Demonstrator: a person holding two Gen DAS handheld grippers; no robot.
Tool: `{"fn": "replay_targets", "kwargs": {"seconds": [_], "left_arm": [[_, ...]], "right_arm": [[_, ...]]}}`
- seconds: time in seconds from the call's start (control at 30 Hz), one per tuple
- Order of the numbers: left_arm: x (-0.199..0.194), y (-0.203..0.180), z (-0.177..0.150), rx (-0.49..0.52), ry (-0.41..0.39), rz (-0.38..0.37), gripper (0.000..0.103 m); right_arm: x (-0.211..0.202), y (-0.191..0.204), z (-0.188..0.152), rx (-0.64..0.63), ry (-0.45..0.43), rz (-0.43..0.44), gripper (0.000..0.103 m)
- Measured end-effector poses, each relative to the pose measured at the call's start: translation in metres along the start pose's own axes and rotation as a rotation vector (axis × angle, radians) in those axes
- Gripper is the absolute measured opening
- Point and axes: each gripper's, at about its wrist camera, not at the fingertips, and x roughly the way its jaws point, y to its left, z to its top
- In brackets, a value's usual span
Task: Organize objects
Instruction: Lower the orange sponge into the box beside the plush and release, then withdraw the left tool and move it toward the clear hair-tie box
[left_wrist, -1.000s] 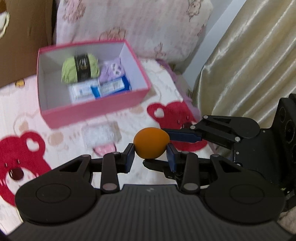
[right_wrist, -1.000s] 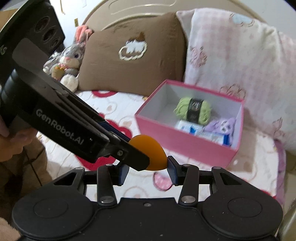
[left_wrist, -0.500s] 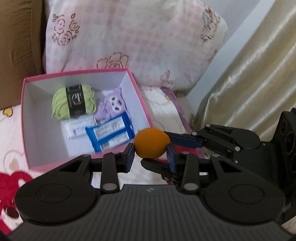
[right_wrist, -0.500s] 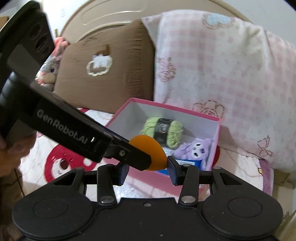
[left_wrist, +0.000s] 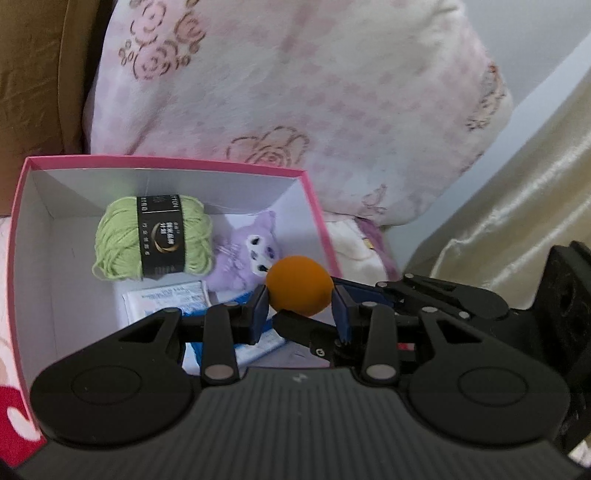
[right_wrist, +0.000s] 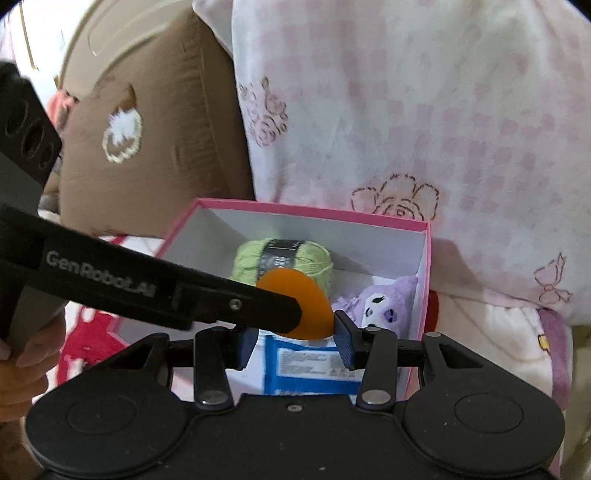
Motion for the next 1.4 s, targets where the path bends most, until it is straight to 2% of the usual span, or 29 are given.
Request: {"fn": "replay_targets", "kwargs": {"seconds": [0.3,0.47,0.5,0.57,0.67,0.73,0.9,1.03,1.13,1.23,1.33,1.4], "left_arm": [[0.050,0.040,0.000,-0.083,0.028,0.034,0.035],[0.061,0.052,-0.002,-0.131,0.023,0.040,0.035],[0.060,0.051,-0.002,-0.130,0.016,0.057,0.035],[0.057,0.046,-0.002,-0.106,-0.004,0.089,0.035],[0.052,0.042,0.000,-0.091,-0.001,0.093,0.035],[0.044,0.036,-0.001,-0.063,-0.012,0.111,0.035],[0.020,0.016,-0.010,0.036,-0.013,0.189,0.046],[-0.003,0.009,-0.016,0.043,0.000,0.199,0.052],[-0.018,0.005,-0.019,0.042,0.009,0.220,0.053],[-0.035,-0.005,-0.028,0.084,0.018,0.246,0.055],[-0.057,-0.015,-0.044,0.116,0.004,0.297,0.059],[-0.074,-0.018,-0.055,0.117,-0.018,0.294,0.060]], "right_arm": [[0.064,-0.004,-0.001,-0.024,0.092,-0.057,0.049],[0.077,-0.010,-0.004,0.010,0.103,-0.062,0.054],[0.078,-0.011,-0.005,0.014,0.100,-0.061,0.059],[0.077,-0.011,-0.007,0.003,0.083,-0.068,0.059],[0.072,-0.007,-0.011,-0.018,0.075,-0.077,0.059],[0.065,-0.005,-0.013,-0.029,0.065,-0.088,0.059],[0.032,0.002,-0.020,-0.030,0.021,-0.052,0.059],[0.003,0.010,-0.027,-0.030,-0.009,-0.048,0.060],[-0.018,0.026,-0.035,-0.064,-0.031,-0.045,0.060],[-0.038,0.040,-0.039,-0.075,-0.032,-0.050,0.061],[-0.061,0.049,-0.043,-0.076,-0.039,-0.056,0.067],[-0.077,0.054,-0.046,-0.075,-0.042,-0.060,0.070]]}}
